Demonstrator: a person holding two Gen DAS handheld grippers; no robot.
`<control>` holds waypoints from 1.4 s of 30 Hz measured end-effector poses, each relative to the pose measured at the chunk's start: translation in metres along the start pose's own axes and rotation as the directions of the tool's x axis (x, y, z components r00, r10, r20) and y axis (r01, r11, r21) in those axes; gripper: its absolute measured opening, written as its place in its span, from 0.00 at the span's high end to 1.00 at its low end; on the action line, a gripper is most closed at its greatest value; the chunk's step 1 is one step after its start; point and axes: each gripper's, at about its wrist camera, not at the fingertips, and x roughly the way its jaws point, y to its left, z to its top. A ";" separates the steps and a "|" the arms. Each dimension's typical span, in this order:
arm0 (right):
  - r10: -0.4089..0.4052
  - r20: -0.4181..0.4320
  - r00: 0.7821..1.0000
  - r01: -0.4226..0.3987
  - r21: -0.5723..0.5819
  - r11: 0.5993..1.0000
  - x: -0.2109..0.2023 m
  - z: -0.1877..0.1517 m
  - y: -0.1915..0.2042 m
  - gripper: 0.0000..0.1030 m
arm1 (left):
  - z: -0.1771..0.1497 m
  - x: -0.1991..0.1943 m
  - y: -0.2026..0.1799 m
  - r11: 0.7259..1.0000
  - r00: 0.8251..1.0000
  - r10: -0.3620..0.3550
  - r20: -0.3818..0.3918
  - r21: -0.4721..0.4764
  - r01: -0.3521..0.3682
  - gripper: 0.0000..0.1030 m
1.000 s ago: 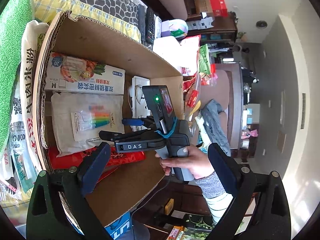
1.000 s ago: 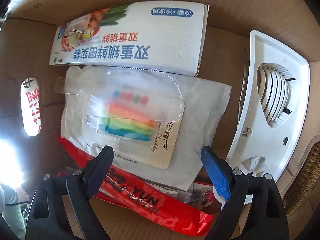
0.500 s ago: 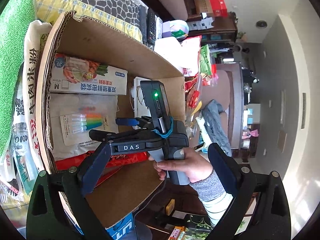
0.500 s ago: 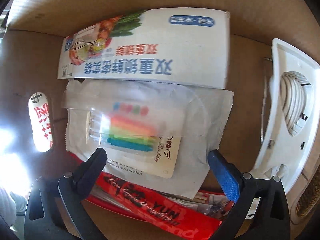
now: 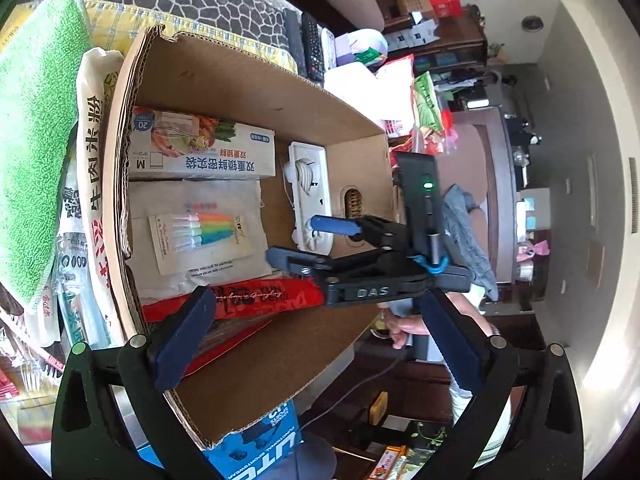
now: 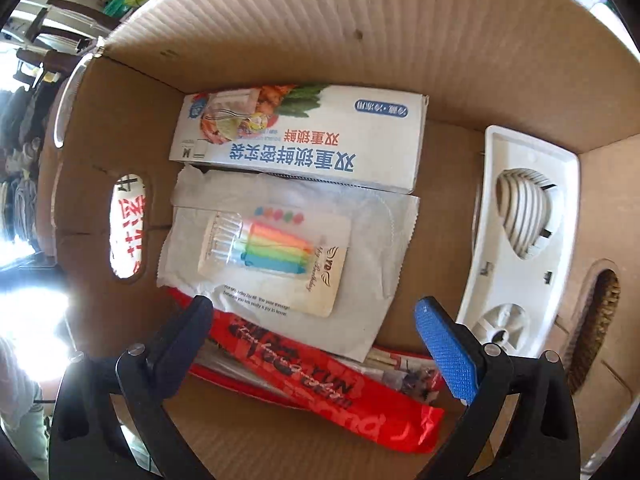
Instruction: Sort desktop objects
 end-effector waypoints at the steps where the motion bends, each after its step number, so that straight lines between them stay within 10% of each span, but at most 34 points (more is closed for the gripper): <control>1: -0.008 0.022 1.000 0.008 0.002 1.000 -0.008 -0.004 0.003 0.00 | -0.005 0.000 -0.001 1.000 1.000 0.023 0.002 0.010 -0.023 0.00; 7: -0.059 0.153 0.986 0.055 0.030 0.998 -0.039 -0.042 -0.083 0.00 | -0.027 0.001 -0.001 0.995 0.996 0.090 0.021 0.037 -0.091 0.00; 23: -0.221 0.446 0.867 0.205 0.084 0.975 -0.087 -0.131 -0.046 0.00 | -0.080 -0.019 -0.047 0.938 0.952 0.249 0.180 0.201 -0.283 0.00; 42: -0.206 0.524 0.827 0.193 0.079 0.978 -0.099 -0.171 0.006 0.00 | -0.141 -0.072 -0.031 0.879 0.882 0.355 0.311 0.211 -0.428 0.00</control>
